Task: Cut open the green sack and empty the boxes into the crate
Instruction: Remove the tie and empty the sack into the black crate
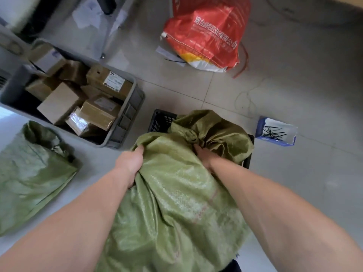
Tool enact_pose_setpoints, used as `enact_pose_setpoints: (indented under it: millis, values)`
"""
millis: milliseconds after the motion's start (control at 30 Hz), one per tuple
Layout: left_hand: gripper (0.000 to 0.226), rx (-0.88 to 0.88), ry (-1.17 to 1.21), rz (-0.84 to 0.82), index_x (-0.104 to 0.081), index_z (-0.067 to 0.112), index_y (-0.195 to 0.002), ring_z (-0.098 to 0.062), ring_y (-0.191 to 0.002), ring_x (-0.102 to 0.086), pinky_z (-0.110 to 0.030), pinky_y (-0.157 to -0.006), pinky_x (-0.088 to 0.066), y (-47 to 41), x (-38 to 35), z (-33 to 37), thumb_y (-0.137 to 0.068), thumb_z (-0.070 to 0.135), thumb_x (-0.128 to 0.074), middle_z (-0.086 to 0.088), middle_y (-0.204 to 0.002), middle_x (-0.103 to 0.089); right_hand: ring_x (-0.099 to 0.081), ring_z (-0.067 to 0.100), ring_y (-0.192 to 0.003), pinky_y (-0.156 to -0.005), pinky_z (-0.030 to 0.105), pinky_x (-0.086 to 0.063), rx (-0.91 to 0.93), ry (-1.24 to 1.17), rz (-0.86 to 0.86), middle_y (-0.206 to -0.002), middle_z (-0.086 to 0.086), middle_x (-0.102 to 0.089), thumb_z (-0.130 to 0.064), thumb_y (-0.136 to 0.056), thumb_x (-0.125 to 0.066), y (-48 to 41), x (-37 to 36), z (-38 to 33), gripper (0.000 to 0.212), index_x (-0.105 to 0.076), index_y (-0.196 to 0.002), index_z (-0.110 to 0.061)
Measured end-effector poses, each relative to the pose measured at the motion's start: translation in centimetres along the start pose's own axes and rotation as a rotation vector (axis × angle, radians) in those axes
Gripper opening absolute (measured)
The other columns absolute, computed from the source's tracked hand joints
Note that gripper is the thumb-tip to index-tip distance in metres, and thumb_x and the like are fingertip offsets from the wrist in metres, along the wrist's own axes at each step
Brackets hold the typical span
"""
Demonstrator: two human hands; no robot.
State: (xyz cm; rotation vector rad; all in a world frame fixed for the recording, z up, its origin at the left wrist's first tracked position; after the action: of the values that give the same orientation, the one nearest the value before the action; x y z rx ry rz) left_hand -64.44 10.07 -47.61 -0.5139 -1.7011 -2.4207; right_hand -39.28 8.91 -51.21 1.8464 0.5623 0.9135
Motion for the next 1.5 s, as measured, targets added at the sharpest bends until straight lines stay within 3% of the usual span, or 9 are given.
enact_pose_setpoints:
  millis: [133, 333, 567, 700, 867, 933, 1067, 1167, 1500]
  values:
    - [0.092, -0.205, -0.135, -0.065, -0.055, 0.023, -0.133, -0.03, -0.108, -0.065, -0.049, -0.097, -0.05, 0.2, -2.4, 3.3, -0.056, 0.072, -0.067, 0.0, -0.124, -0.065, -0.021, 0.038, -0.15, -0.121, 0.046, -0.021, -0.012, -0.24, 0.154, -0.164, 0.018, -0.023, -0.039, -0.106, -0.035, -2.4, 0.8, 2.7, 0.057, -0.024, -0.158, -0.016]
    - [0.081, -0.348, -0.809, -0.235, -0.022, 0.038, -0.153, -0.028, -0.136, -0.043, -0.036, -0.105, -0.034, 1.9, -5.4, 3.8, -0.084, 0.062, -0.057, 0.0, -0.153, -0.04, -0.043, 0.036, -0.137, -0.112, 0.042, -0.037, 0.026, -0.355, 0.408, -0.15, 0.013, -0.045, -0.042, -0.098, -0.046, 0.9, 4.4, 6.4, 0.053, -0.046, -0.148, -0.024]
    - [0.076, -0.243, -0.761, -0.198, -0.022, 0.033, -0.154, -0.03, -0.136, -0.044, -0.04, -0.108, -0.035, 4.3, -2.9, 1.7, -0.09, 0.061, -0.051, -0.003, -0.154, -0.04, -0.054, 0.029, -0.105, -0.085, 0.031, -0.04, -0.19, -0.465, 0.363, -0.134, 0.013, -0.056, -0.036, -0.1, -0.044, 7.3, 2.8, 10.8, 0.039, -0.057, -0.132, -0.017]
    - [0.073, -0.239, -0.862, -0.338, -0.02, 0.035, -0.154, -0.026, -0.145, -0.03, -0.041, -0.115, -0.025, 5.8, -3.7, -0.9, -0.092, 0.056, -0.052, -0.001, -0.162, -0.024, -0.047, 0.037, -0.129, -0.106, 0.036, -0.037, -0.307, -0.603, 0.308, -0.146, 0.02, -0.041, -0.028, -0.099, -0.047, 10.4, -3.9, 11.9, 0.051, -0.042, -0.149, -0.02]
    - [0.067, -0.275, -0.969, -0.23, -0.016, 0.031, -0.156, -0.029, -0.149, -0.02, -0.042, -0.119, -0.018, 4.9, -4.5, -2.1, -0.098, 0.059, -0.031, -0.006, -0.164, -0.015, -0.047, 0.036, -0.131, -0.108, 0.047, -0.037, -0.565, -1.056, 0.646, -0.149, 0.017, -0.043, -0.019, -0.099, -0.046, 14.7, -9.5, 17.0, 0.049, -0.042, -0.148, -0.014]
    - [0.063, -0.283, -1.019, -0.196, -0.014, 0.029, -0.156, -0.031, -0.15, -0.015, -0.043, -0.12, -0.016, 4.5, -5.2, -2.4, -0.1, 0.057, -0.02, -0.011, -0.164, -0.012, -0.051, 0.035, -0.124, -0.102, 0.045, -0.04, -0.682, -1.116, 0.596, -0.144, 0.015, -0.052, -0.015, -0.1, -0.043, 16.0, -12.2, 19.3, 0.039, -0.051, -0.138, -0.014]
    - [0.056, -0.326, -0.978, -0.088, -0.021, 0.023, -0.155, -0.033, -0.146, -0.023, -0.045, -0.117, -0.022, 4.8, -7.5, -0.6, -0.104, 0.044, -0.015, -0.012, -0.16, -0.025, -0.059, 0.03, -0.109, -0.082, 0.049, -0.053, -0.653, -1.391, 0.121, -0.116, 0.007, -0.062, -0.025, -0.1, -0.046, 15.8, -17.3, 17.3, 0.021, -0.059, -0.115, -0.017]
    - [0.061, -0.293, -0.735, -0.027, -0.027, 0.025, -0.152, -0.038, -0.138, -0.035, -0.045, -0.113, -0.028, 4.2, -7.9, 0.8, -0.1, 0.054, -0.022, -0.018, -0.153, -0.035, -0.063, 0.026, -0.088, -0.062, 0.038, -0.058, -0.486, -1.631, 0.203, -0.113, 0.011, -0.067, -0.027, -0.102, -0.043, 13.5, -15.1, 15.0, 0.028, -0.061, -0.118, -0.013]
    - [0.065, -0.432, -0.936, -0.126, -0.033, 0.029, -0.149, -0.033, -0.133, -0.045, -0.04, -0.105, -0.037, 5.2, -6.5, 2.5, -0.093, 0.059, -0.042, -0.008, -0.148, -0.048, -0.068, 0.031, -0.108, -0.097, 0.053, -0.054, -0.352, -1.582, 0.298, -0.122, 0.003, -0.07, -0.059, -0.079, -0.054, 8.4, -7.5, 12.5, 0.053, -0.061, -0.126, -0.036]
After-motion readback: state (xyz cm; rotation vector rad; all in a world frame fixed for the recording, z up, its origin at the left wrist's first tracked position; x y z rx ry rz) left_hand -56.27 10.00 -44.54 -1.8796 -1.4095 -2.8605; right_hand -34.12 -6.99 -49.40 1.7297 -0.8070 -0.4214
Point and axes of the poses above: each hand's wrist, its own y-axis away from the middle knuckle, its own x-axis out of the back of the hand, z = x × y, the point moved 7 cm from there along -y, towards the middle knuckle
